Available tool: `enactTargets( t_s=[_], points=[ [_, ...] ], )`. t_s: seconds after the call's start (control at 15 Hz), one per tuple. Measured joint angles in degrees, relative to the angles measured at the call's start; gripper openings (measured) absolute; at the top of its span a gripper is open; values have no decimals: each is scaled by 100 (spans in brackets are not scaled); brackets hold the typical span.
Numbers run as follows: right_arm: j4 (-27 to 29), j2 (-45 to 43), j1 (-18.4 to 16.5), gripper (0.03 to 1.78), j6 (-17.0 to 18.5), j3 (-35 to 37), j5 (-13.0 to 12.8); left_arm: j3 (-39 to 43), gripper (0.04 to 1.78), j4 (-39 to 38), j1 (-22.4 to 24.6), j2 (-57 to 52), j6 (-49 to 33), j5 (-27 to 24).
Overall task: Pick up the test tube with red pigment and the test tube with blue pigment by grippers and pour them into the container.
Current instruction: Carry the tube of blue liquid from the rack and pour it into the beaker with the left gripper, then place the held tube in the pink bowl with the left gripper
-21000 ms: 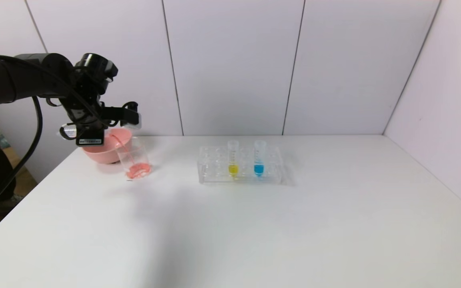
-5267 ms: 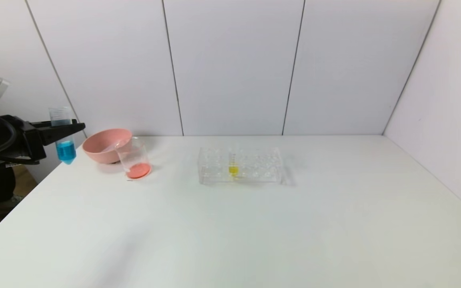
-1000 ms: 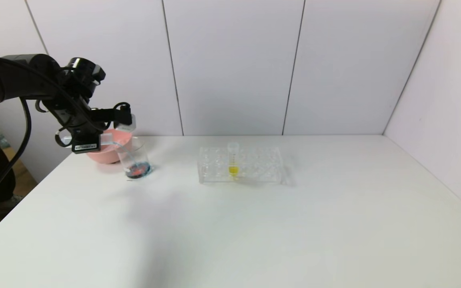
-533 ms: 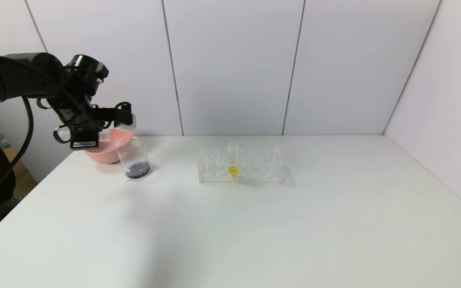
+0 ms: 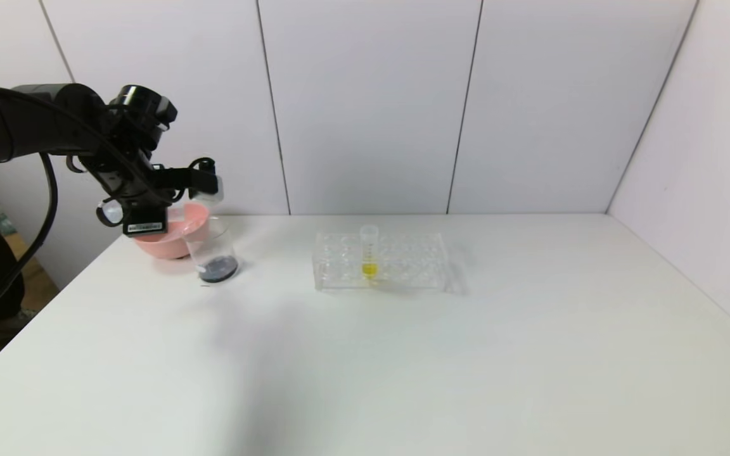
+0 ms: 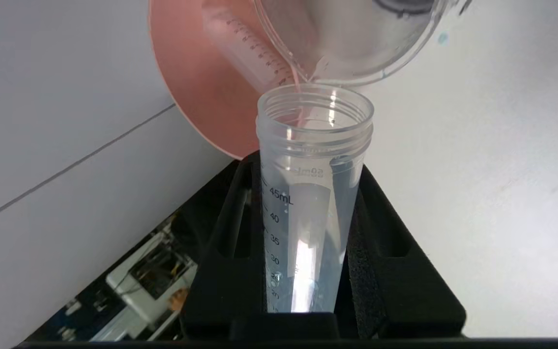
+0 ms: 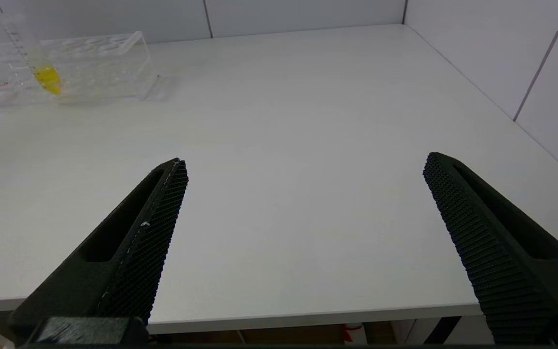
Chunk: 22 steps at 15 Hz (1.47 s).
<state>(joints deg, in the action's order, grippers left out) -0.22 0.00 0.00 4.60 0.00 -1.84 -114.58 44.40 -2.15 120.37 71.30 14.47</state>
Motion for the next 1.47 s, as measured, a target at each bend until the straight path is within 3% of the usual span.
enactTargets(
  t_s=[0.33, 0.47, 0.6, 0.8, 1.0, 1.47],
  points=[
    [-2, 0, 2, 177, -2, 0, 0, 44, 49, -805, 405, -91, -1560, -2267],
    [-2, 0, 0, 177, -2, 0, 0, 61, 49, -1284, 478, -116, -2465, -2756],
    [-2, 0, 2, 177, 0, 0, 2, 168, 49, -2026, 499, -127, -3591, -2855],
    [0, 0, 2, 177, 0, 0, 0, 879, 49, -3497, 519, -284, -5283, -2678],
    [-2, 0, 2, 177, -2, 0, 0, 2096, 49, -5525, 514, -461, -6498, -1915],
    [-2, 0, 0, 177, -2, 0, 0, 5182, 49, -10947, 519, -343, -7082, -130]
  ],
)
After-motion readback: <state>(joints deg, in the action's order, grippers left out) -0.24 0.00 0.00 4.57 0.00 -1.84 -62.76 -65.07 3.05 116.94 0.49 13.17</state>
